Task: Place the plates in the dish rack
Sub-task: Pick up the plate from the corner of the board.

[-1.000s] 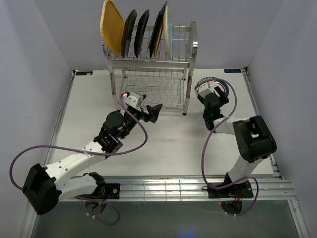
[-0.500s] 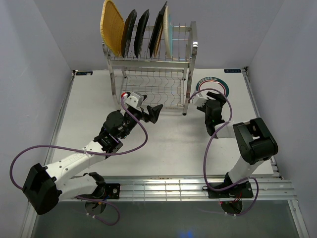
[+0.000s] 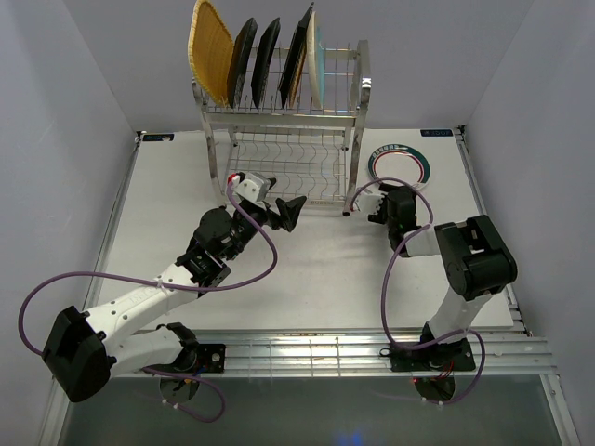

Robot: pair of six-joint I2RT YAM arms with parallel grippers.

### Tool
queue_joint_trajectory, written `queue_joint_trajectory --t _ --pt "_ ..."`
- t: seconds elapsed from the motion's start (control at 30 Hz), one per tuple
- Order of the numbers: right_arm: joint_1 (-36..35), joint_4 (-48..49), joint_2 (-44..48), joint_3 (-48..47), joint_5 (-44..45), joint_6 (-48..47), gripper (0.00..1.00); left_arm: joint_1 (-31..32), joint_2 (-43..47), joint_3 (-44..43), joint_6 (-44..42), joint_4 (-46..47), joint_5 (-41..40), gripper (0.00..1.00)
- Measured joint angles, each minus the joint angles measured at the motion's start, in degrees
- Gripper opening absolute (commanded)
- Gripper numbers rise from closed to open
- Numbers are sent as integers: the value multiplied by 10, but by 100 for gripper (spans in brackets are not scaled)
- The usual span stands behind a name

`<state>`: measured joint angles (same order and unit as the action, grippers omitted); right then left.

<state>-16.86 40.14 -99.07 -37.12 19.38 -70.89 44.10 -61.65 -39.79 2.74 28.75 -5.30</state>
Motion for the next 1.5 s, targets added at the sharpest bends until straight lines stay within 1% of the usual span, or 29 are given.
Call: queue_joint_trajectory --t 0.2,0.4,0.53,0.83,1.0,1.2,1.23,1.27,1.37,1.4,1.43,1.5 --pt "19 30 -52 -6 -16 -37 72 0 3 0 0 0 0 94" --pt "41 94 -92 -7 -31 -63 71 0 4 1 0 0 1 94" --pt "53 139 -123 -18 -37 -78 68 0 4 1 0 0 3 94" --pt "75 155 -154 -47 -83 -78 62 0 4 1 2 0 15 94" --pt "79 152 -172 -74 -97 -77 60 0 4 1 3 0 19 94" --pt "81 155 -203 -108 -108 -79 51 0 7 7 3 -1 19 94" --pt "81 157 -207 -110 -109 -78 46 0 7 8 3 -1 19 94" --pt "82 159 -211 -112 -110 -79 44 0 7 8 3 -2 19 94" --pt "85 172 -226 -119 -113 -83 41 0 7 8 3 -2 19 94" --pt "86 175 -230 -122 -114 -83 37 0 7 8 3 -2 19 94" --pt "88 179 -234 -124 -115 -84 30 0 7 8 3 -2 19 94" --pt "92 179 -243 -130 -119 -82 23 0 7 8 3 -2 19 94"
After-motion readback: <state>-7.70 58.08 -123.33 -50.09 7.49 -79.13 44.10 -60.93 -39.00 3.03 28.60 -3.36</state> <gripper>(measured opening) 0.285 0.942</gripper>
